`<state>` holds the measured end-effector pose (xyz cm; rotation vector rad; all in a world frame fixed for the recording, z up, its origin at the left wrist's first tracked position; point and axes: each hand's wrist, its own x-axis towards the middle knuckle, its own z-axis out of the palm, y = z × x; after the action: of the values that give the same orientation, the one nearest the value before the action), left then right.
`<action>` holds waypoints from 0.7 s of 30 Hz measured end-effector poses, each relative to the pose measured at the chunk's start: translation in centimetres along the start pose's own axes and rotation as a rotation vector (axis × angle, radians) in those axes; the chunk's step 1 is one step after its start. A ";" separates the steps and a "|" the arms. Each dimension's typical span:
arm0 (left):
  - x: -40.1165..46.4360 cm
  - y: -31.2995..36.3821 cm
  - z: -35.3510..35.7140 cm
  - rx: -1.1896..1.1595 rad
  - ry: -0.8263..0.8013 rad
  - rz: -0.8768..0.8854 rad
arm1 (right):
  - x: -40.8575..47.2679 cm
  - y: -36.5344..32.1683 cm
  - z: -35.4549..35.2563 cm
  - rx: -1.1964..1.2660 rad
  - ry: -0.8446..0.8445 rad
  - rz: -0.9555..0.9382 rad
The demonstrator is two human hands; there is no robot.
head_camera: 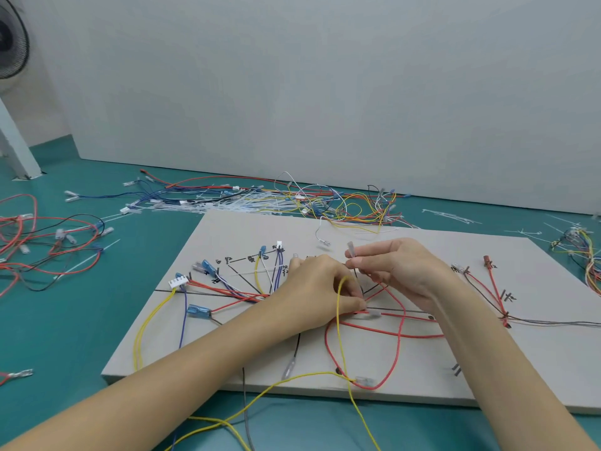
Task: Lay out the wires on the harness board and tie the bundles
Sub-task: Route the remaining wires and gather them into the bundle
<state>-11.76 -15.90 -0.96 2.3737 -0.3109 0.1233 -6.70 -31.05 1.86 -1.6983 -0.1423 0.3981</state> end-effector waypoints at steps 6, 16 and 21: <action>-0.3 -0.2 0.2 -0.023 0.028 0.024 | 1.3 0.0 1.2 -0.202 0.114 -0.108; -0.4 -0.5 0.1 0.047 0.099 0.025 | 2.7 -0.1 2.2 -0.300 0.090 -0.074; -0.6 -0.5 -0.2 -0.002 0.040 0.118 | 3.5 0.2 2.7 -0.465 0.155 -0.090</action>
<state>-12.16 -15.29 -1.28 2.3477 -0.4321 0.2255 -4.35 -27.41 0.74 -2.1636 -0.2086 0.1705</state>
